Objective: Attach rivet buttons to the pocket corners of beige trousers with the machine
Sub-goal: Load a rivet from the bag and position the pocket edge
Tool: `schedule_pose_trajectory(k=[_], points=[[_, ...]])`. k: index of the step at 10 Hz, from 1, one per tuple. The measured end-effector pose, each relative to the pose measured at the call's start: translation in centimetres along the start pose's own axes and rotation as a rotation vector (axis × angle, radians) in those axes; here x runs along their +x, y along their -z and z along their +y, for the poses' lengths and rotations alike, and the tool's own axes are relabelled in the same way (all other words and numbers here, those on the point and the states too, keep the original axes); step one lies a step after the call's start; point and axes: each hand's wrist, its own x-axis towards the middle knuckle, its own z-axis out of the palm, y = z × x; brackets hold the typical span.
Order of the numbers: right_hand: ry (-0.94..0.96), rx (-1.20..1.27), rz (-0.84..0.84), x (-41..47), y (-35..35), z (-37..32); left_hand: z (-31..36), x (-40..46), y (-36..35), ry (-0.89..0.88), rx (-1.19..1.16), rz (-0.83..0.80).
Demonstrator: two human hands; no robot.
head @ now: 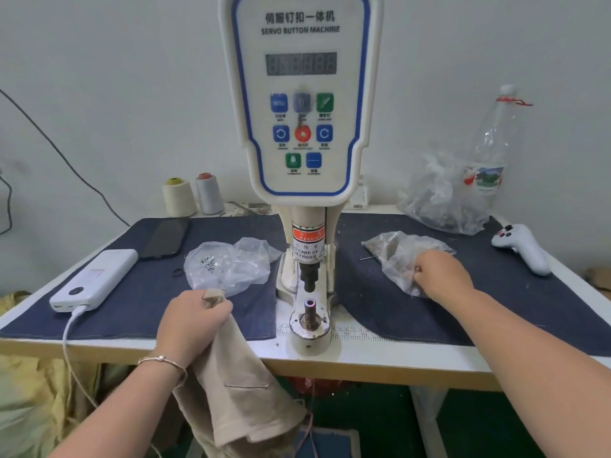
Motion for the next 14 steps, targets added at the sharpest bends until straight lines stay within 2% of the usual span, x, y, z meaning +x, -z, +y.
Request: schedule_pose_trajectory(k=[1,2,3,7,8,10,11,12,13,14], points=[[-0.01,0.091,-0.075,0.6,0.5,-0.3,0.0,0.7,0.2,0.03,-0.045,-0.072],[0.183,-0.034,0.05,-0.1,0.0,0.5,-0.4,0.5,0.3,0.011,-0.063,-0.082],[0.318,-0.207,0.292,0.6,-0.5,1.0,-0.5,0.3,0.8,0.094,-0.258,-0.097],[0.284,-0.163,0.372,0.2,-1.1,1.3,-0.7,0.3,0.8,0.102,-0.306,-0.082],[0.242,-0.118,0.341,-0.3,-1.1,1.4,-0.8,0.4,0.8,0.097,-0.311,-0.079],[0.33,-0.011,0.504,-1.0,-1.5,2.7,-0.8,0.3,0.8,0.088,-0.308,-0.07],[0.346,0.058,0.675,-1.4,-2.0,3.3,-0.6,0.3,0.8,0.09,-0.308,-0.076],[0.376,0.192,0.837,-2.1,-2.9,3.8,-0.5,0.2,0.8,0.086,-0.315,-0.077],[0.409,0.293,0.9,-2.7,-3.4,3.7,-0.5,0.3,0.8,0.086,-0.317,-0.078],[0.351,0.613,0.893,-3.7,-3.3,3.2,-0.5,0.2,0.8,0.084,-0.315,-0.072]])
